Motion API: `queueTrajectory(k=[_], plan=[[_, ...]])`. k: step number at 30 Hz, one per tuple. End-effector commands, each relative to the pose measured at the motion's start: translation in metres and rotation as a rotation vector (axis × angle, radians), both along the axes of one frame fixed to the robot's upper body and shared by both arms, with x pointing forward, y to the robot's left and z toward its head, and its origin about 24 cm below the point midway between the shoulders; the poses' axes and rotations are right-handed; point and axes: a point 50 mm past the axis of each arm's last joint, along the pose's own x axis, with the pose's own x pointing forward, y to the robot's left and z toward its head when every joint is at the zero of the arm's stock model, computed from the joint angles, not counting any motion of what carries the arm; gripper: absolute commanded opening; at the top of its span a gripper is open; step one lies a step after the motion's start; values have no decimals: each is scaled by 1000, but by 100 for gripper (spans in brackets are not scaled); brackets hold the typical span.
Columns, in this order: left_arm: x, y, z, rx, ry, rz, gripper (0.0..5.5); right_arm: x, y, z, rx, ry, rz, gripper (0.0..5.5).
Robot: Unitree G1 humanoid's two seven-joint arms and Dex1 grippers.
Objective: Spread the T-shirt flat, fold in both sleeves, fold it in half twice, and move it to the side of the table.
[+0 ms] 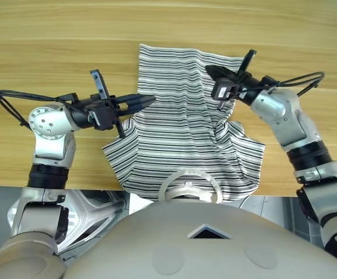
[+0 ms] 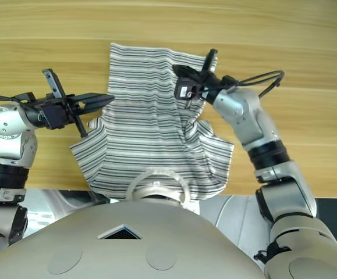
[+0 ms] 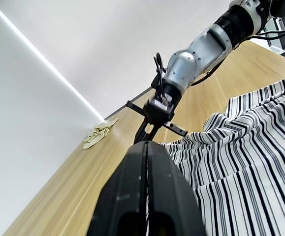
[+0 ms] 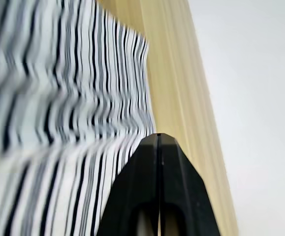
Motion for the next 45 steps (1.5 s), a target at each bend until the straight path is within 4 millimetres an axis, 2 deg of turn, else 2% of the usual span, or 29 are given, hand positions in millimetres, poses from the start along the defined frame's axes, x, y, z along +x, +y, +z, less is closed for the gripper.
queueTrajectory(k=[1, 9, 15, 23, 27, 28, 32, 35, 37, 38, 42, 45], plan=[[0, 0, -1, 11, -4, 4, 4, 12, -8, -9, -81, -17, -61, 0], [-1, 0, 0, 6, -2, 9, 4, 24, -30, -34, -204, 17, -169, 0], [-1, -2, -2, 1, 4, 9, 4, 34, -46, -50, -224, 40, -291, 0], [-1, 2, -5, 16, 10, 26, 4, 39, -38, -51, -134, 11, -312, 0], [8, 12, -8, 89, 8, 92, 4, 38, -29, -45, -48, -3, -267, 0], [10, 16, -5, 101, 1, 112, 4, 37, -26, -40, -7, -10, -240, 0], [22, 35, 22, 101, -68, 182, 71, 33, -21, -19, 128, -63, -190, 0], [30, 59, 58, 101, -182, 274, 115, 27, -19, -2, 240, -92, -174, 0], [27, 73, 76, 155, -209, 308, 147, 23, -21, 3, 266, -97, -173, 0], [21, 80, 76, 225, -195, 306, 164, 20, -23, 4, 275, -96, -174, 0], [-19, 92, 56, 503, -83, 173, 241, 15, -26, 8, 294, -90, -178, 0], [-42, 96, 30, 649, 50, 74, 249, 10, -27, 12, 313, -85, -171, 0]])
